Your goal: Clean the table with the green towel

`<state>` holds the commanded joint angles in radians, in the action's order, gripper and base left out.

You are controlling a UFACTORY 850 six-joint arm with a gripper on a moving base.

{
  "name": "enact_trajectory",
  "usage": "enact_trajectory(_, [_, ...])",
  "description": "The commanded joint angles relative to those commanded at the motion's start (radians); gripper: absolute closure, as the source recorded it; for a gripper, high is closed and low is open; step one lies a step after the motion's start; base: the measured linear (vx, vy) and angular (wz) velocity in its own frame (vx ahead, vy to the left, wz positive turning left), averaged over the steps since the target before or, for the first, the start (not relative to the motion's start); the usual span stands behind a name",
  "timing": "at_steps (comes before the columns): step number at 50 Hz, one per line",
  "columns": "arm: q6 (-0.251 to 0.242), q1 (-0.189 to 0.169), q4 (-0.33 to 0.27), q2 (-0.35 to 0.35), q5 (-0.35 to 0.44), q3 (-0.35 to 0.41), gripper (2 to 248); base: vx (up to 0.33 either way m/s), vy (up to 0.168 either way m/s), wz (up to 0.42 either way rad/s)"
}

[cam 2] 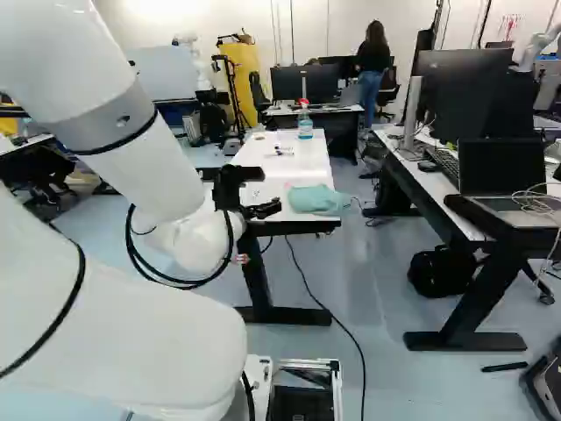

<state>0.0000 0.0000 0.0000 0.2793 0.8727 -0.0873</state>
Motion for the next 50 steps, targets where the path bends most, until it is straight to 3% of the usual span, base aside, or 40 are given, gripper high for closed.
enact_trajectory(28, [0.0, -0.004, 0.0, 0.006, 0.0, 0.001, 3, 0.0, 0.0, 0.0])
enact_trajectory(50, [0.0, -0.083, 0.0, 0.059, 0.0, -0.008, 3, 0.0, 0.0, 0.0])
